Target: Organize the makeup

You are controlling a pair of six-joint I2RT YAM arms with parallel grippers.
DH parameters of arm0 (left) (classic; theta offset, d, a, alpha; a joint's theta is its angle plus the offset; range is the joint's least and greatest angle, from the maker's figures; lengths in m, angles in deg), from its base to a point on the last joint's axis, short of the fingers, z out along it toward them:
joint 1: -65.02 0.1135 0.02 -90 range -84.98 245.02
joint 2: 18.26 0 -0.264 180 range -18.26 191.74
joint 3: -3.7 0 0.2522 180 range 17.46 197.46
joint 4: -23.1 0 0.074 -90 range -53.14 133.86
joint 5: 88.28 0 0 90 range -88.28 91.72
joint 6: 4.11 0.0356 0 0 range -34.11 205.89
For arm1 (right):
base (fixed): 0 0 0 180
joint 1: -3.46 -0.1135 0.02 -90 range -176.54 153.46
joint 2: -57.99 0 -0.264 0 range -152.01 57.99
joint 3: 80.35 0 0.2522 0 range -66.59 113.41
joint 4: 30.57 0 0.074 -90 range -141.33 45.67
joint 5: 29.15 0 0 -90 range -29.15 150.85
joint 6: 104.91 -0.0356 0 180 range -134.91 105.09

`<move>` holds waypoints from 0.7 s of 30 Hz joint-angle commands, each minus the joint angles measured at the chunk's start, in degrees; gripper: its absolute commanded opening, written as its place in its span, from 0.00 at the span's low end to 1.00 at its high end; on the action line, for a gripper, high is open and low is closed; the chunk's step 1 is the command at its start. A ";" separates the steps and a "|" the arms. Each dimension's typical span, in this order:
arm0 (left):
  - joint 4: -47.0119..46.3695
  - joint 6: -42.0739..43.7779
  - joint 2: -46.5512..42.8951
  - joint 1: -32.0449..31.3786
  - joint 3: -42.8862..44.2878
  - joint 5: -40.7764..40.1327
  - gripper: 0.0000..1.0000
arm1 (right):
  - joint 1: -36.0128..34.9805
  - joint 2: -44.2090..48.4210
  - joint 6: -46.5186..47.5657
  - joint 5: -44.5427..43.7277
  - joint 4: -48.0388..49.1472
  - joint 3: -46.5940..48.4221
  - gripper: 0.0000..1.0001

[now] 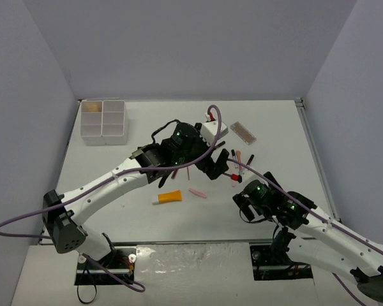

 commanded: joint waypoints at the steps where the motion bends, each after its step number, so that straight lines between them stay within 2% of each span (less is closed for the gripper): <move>1: 25.33 11.01 6.40 4.31 -7.92 -13.19 0.97 | 0.35 15.44 -13.68 -7.08 21.14 6.37 1.00; 4: 21.87 9.90 2.75 4.31 -8.68 -10.48 0.97 | 0.34 16.06 -13.98 -6.16 20.63 5.65 1.00; 9: 15.09 6.66 -4.41 4.22 -8.65 -5.39 0.97 | 0.27 9.95 -14.29 -4.47 20.70 6.31 1.00; 14: 13.96 6.37 -10.81 4.19 -8.58 4.37 0.97 | 0.35 -0.92 -13.51 -4.93 21.68 10.59 1.00; 21: 15.13 5.81 -14.74 3.78 -9.78 10.39 0.97 | 0.58 -16.07 -11.19 -4.64 25.24 18.49 1.00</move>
